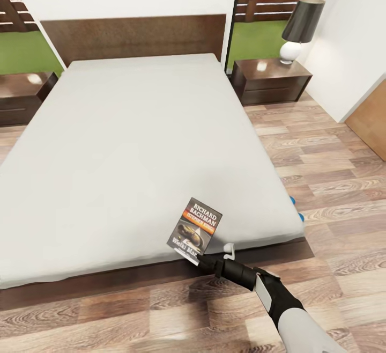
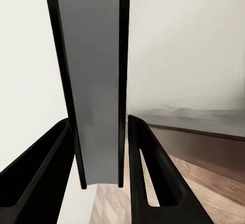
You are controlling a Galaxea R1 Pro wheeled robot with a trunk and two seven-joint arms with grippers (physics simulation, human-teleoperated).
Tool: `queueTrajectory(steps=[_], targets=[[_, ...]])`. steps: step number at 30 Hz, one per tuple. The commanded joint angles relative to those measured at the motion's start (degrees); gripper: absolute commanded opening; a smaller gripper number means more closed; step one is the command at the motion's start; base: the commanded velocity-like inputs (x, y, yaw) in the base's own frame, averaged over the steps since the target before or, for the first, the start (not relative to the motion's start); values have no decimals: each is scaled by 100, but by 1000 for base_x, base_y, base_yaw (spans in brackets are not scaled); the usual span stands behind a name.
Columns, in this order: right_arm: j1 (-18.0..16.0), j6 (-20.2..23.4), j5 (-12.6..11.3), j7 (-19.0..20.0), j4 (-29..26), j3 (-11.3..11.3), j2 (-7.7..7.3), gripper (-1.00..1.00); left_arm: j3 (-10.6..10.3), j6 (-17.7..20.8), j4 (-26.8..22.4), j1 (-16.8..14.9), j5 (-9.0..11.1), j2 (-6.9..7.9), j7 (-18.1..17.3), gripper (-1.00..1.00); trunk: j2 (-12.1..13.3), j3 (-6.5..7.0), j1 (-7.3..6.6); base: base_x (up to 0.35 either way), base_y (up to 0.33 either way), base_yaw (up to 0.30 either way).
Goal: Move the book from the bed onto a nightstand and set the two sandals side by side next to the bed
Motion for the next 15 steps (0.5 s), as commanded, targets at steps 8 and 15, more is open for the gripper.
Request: queueTrajectory(steps=[8, 15], targets=[[-2, 86, 5, 82, -100, -33, 59, -100, -22, -12, 6, -1, -21, 0, 25, 100, 321, 142, -176, 0, 0, 0], [-2, 77, -34, 110, -130, -63, 82, -100, -22, -10, 6, -1, -21, 0, 27, 100, 601, 268, -330, 0, 0, 0]])
